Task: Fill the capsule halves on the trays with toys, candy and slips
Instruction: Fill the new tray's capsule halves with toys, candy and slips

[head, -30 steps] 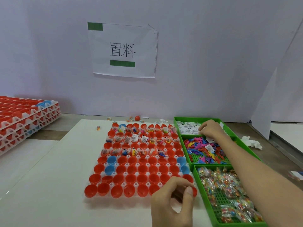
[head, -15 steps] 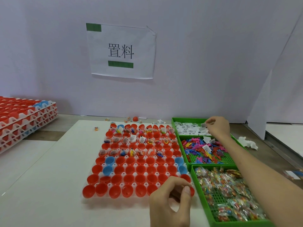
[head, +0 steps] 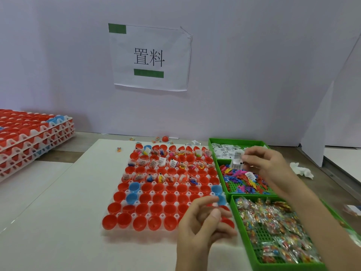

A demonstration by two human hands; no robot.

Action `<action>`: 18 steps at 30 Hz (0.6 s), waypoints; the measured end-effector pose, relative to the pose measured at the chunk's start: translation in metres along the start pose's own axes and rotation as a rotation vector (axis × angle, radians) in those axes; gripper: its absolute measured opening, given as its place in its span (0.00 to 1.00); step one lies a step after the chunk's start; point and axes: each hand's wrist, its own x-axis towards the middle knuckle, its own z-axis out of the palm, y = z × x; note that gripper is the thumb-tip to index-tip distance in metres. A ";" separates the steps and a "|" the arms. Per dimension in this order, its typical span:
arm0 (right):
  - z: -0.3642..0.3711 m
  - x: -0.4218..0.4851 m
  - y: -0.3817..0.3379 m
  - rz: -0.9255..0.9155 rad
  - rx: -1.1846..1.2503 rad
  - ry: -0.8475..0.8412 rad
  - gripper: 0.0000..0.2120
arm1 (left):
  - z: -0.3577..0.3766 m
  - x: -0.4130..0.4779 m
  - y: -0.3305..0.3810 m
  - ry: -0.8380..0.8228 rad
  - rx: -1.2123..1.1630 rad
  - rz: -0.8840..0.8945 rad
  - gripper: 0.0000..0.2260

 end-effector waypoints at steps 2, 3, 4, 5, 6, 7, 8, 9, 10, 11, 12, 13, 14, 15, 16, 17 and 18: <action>0.012 -0.020 -0.004 0.010 0.076 -0.189 0.05 | 0.001 0.000 -0.003 0.024 -0.002 0.022 0.19; 0.019 -0.027 -0.005 0.018 0.063 -0.280 0.06 | 0.002 0.001 -0.004 0.037 0.004 0.036 0.21; 0.025 -0.033 -0.005 0.025 0.030 -0.359 0.07 | 0.002 0.001 -0.006 0.052 0.012 0.047 0.21; 0.032 -0.038 -0.005 0.028 -0.004 -0.419 0.06 | 0.002 0.000 -0.006 0.068 0.024 0.054 0.21; 0.037 -0.042 -0.004 0.023 -0.043 -0.461 0.06 | 0.002 -0.001 -0.007 0.078 0.040 0.065 0.20; 0.042 -0.044 -0.003 0.011 -0.087 -0.487 0.05 | 0.002 -0.001 -0.007 0.078 0.065 0.084 0.18; 0.046 -0.047 -0.002 -0.006 -0.134 -0.503 0.04 | 0.002 -0.002 -0.007 0.082 0.103 0.110 0.15; 0.049 -0.048 -0.001 -0.021 -0.168 -0.515 0.03 | 0.001 -0.002 -0.006 0.099 0.149 0.140 0.11; 0.051 -0.050 -0.001 -0.033 -0.180 -0.523 0.02 | 0.000 -0.001 -0.006 0.126 0.188 0.168 0.08; 0.053 -0.051 -0.001 -0.038 -0.175 -0.527 0.01 | -0.001 -0.001 -0.007 0.153 0.214 0.189 0.06; 0.054 -0.052 -0.001 -0.040 -0.167 -0.526 0.01 | -0.003 0.000 -0.008 0.175 0.225 0.202 0.05; 0.056 -0.053 -0.002 -0.042 -0.166 -0.523 0.01 | -0.005 0.000 -0.008 0.189 0.225 0.207 0.05; 0.056 -0.054 -0.003 -0.046 -0.172 -0.519 0.02 | -0.006 0.000 -0.009 0.198 0.217 0.205 0.05; 0.056 -0.054 -0.004 -0.050 -0.178 -0.521 0.03 | -0.006 -0.001 -0.009 0.204 0.205 0.198 0.05; 0.056 -0.055 -0.005 -0.050 -0.179 -0.535 0.04 | -0.006 -0.001 -0.009 0.213 0.192 0.190 0.05; 0.055 -0.056 -0.006 -0.045 -0.174 -0.560 0.06 | -0.006 -0.001 -0.009 0.221 0.180 0.184 0.05; 0.054 -0.057 -0.006 -0.040 -0.171 -0.589 0.08 | -0.006 0.000 -0.009 0.229 0.171 0.179 0.05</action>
